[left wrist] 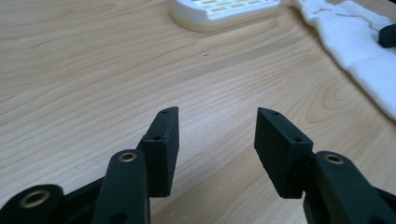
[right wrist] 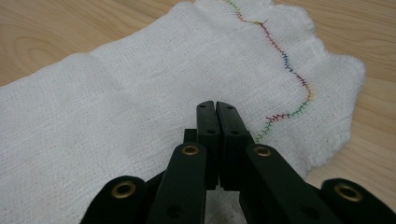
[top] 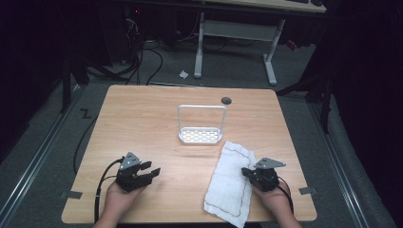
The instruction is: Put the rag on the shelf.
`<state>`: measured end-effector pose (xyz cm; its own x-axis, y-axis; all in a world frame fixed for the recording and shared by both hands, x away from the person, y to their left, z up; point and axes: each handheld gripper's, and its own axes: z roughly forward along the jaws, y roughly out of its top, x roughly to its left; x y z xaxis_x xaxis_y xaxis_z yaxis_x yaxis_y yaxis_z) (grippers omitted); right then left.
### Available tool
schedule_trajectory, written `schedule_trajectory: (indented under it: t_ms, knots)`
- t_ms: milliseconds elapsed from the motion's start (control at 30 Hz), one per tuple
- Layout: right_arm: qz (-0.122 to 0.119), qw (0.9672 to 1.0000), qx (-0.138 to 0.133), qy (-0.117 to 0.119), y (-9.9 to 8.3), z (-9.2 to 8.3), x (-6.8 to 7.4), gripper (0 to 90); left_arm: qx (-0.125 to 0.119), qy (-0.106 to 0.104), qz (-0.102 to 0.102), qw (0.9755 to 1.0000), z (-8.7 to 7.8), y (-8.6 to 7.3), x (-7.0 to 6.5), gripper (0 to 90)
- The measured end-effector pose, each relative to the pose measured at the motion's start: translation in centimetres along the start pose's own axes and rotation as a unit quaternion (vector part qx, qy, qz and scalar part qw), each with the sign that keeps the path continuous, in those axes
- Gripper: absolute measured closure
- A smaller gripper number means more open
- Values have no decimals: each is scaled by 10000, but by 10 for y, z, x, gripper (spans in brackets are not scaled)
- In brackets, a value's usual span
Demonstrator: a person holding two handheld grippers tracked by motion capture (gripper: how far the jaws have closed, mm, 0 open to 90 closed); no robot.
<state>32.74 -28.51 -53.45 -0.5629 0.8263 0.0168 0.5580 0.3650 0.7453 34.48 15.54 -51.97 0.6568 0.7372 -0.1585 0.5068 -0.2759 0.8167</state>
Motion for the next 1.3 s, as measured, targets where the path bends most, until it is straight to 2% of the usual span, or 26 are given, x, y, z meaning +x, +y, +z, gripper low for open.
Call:
schedule_trajectory:
  t_ms: [33, 67, 100, 200, 333, 367, 400, 433, 500, 533, 567, 600, 633, 700, 800, 900, 1000, 1067, 1133, 1167, 1200, 1233, 1267, 1300]
  knots:
    - [-70, 10000, -2, 21, 1, 1, 4, 893, 5, -35, 44, 10000, 1, 1, -3, 505]
    - [-191, 9997, 14, 139, 4, 5, 15, 893, 11, -69, 77, 9999, 2, 1, -6, 512]
    - [-191, 9997, 14, 139, 4, 5, 15, 893, 15, -107, 99, 9999, 3, 2, -9, 512]
    - [-357, 9990, 24, 258, 9, 11, 30, 893, 50, -229, 148, 9996, 8, 3, -18, 528]
    - [-570, 9975, 39, 420, 15, 19, 50, 892, 60, -629, 162, 9979, 19, 7, -36, 559]
    - [-672, 9964, 44, 509, 18, 23, 59, 891, 78, -812, 233, 9964, 23, 10, -48, 588]
    - [-672, 9964, 44, 509, 18, 23, 59, 891, 78, -812, 233, 9964, 23, 10, -48, 600]
    - [-711, 9961, 28, 521, 19, 24, 63, 892, 72, -916, 328, 9952, 25, 12, -58, 600]
    - [-819, 9947, 32, 624, 21, 27, 75, 892, 154, -981, 523, 9937, 30, 14, -73, 649]
    - [-865, 9940, 34, 673, 22, 28, 80, 892, 227, -942, 622, 9933, 34, 14, -80, 677]
    - [-995, 9921, 29, 761, 23, 30, 89, 892, 306, -907, 717, 9928, 36, 14, -84, 746]
    - [-995, 9921, 29, 761, 23, 30, 89, 892, 477, -814, 892, 9915, 42, 12, -89, 746]
    - [-1091, 9906, 54, 827, 24, 31, 94, 891, 613, -733, 1008, 9903, 47, 9, -92, 763]
    - [-1171, 9891, 70, 895, 25, 32, 100, 891, 814, -729, 1093, 9880, 54, 5, -95, 800]
    - [-1254, 9880, 62, 899, 24, 30, 104, 892, 800, -708, 1172, 9873, 55, 3, -97, 810]
    - [-1209, 9875, 63, 1011, 19, 26, 104, 892, 778, -851, 1103, 9872, 53, 0, -95, 809]
    - [-1245, 9865, 76, 1066, 15, 21, 106, 890, 793, -974, 1110, 9859, 50, -2, -98, 803]
    - [-1282, 9854, 74, 1115, 13, 18, 107, 873, 778, -1034, 1091, 9856, 49, -2, -99, 758]
    - [-1235, 9855, -11, 1160, 14, 17, 105, 850, 634, -957, 1089, 9874, 45, -1, -97, 734]
    - [-1164, 9867, -68, 1131, 14, 15, 103, 841, 515, -862, 1006, 9899, 43, 1, -93, 716]
    - [-1034, 9886, -227, 1072, 16, 13, 98, 827, 426, -767, 881, 9922, 41, 3, -87, 661]
    - [-1034, 9886, -227, 1072, 16, 13, 98, 827, 368, -693, 777, 9939, 40, 4, -82, 661]
    - [-1023, 9890, -264, 1038, 16, 12, 96, 818, 301, -583, 550, 9963, 40, 6, -73, 634]
    - [-939, 9904, -324, 962, 17, 12, 92, 805, 269, -496, 381, 9977, 42, 7, -67, 603]
